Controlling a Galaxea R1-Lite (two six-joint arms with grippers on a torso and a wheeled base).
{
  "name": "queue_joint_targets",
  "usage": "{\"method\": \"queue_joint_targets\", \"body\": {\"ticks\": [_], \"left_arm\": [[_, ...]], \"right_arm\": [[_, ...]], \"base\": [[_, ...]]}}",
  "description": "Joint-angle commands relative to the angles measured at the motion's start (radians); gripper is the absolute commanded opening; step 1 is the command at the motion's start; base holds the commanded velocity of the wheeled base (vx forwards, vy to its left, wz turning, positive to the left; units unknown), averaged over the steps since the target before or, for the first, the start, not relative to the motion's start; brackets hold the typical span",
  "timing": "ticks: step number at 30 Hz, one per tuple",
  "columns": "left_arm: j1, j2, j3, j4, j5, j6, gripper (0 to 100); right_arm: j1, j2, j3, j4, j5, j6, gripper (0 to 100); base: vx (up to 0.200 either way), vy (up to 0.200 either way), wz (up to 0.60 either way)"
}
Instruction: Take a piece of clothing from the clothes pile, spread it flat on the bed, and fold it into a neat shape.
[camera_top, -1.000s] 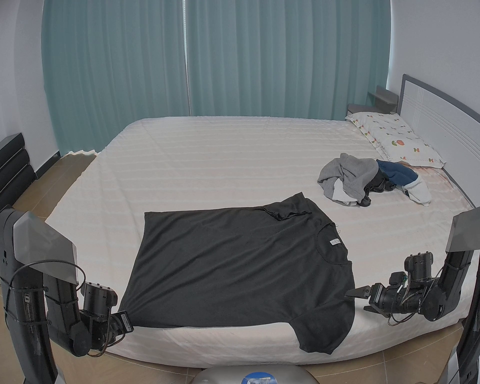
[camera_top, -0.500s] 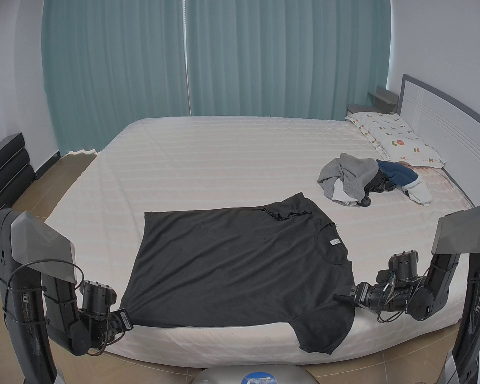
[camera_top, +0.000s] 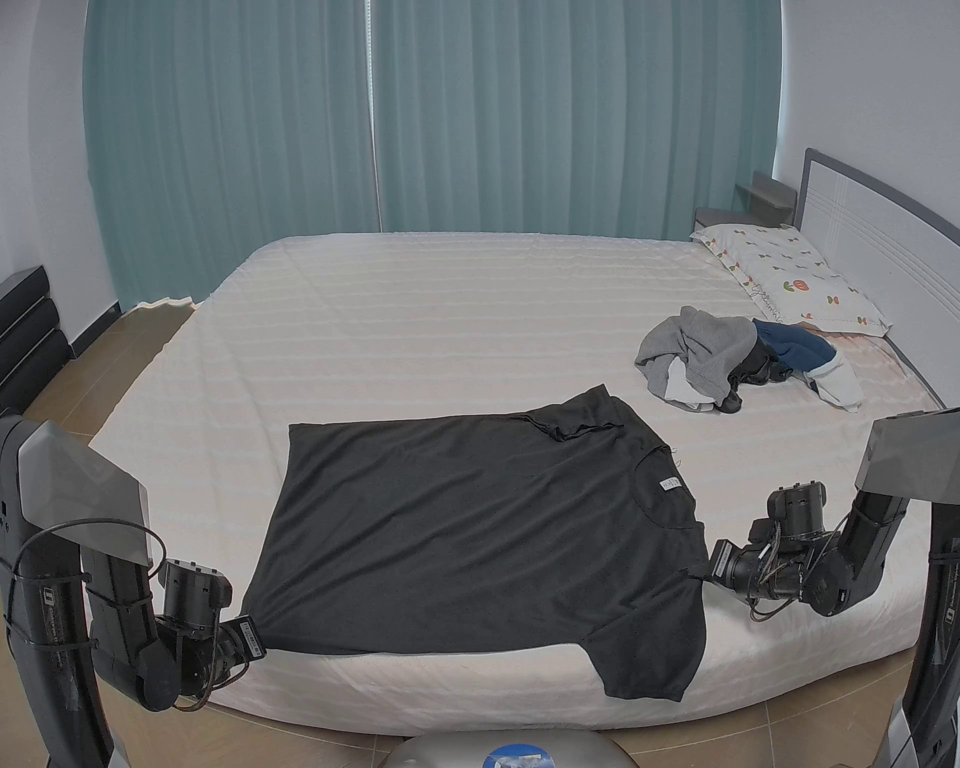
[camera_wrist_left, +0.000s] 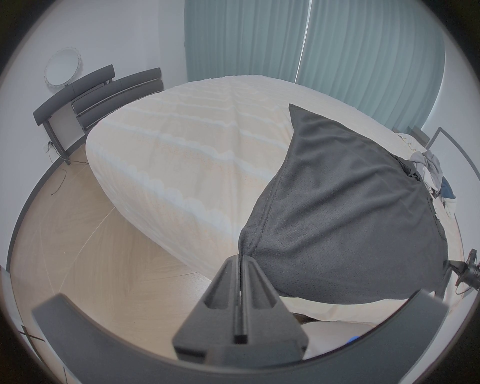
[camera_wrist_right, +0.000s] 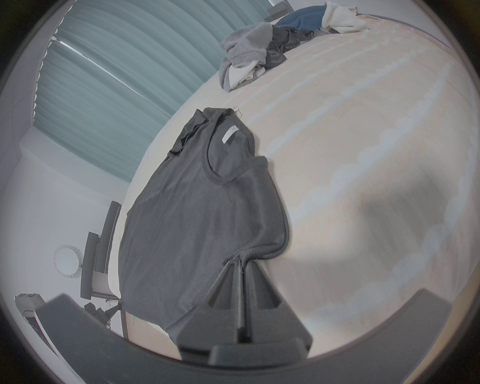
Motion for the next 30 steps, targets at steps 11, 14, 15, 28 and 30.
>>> {"method": "queue_joint_targets", "body": {"ticks": [11, 14, 15, 28, 30], "left_arm": [[-0.001, -0.018, -0.011, 0.0, -0.009, -0.022, 0], [0.0, -0.019, -0.013, 0.0, -0.013, -0.026, 0], [0.0, -0.021, -0.013, 0.0, -0.016, -0.026, 0], [0.0, -0.024, -0.011, 0.0, -0.022, -0.026, 0], [0.0, -0.024, -0.011, 0.0, -0.022, -0.026, 0]], "right_arm": [[-0.004, 0.044, -0.107, 0.007, -0.003, -0.002, 0], [-0.005, 0.05, -0.112, 0.004, -0.003, -0.002, 100], [-0.005, 0.048, -0.107, -0.001, -0.003, -0.002, 100], [-0.059, -0.099, 0.061, -0.008, 0.011, -0.015, 100], [-0.057, -0.129, 0.166, -0.018, 0.067, -0.068, 100]], "base": [[0.0, 0.0, 0.0], [0.0, 0.0, 0.0], [0.0, 0.0, 0.0], [0.0, 0.0, 0.0], [0.0, 0.0, 0.0]]}}
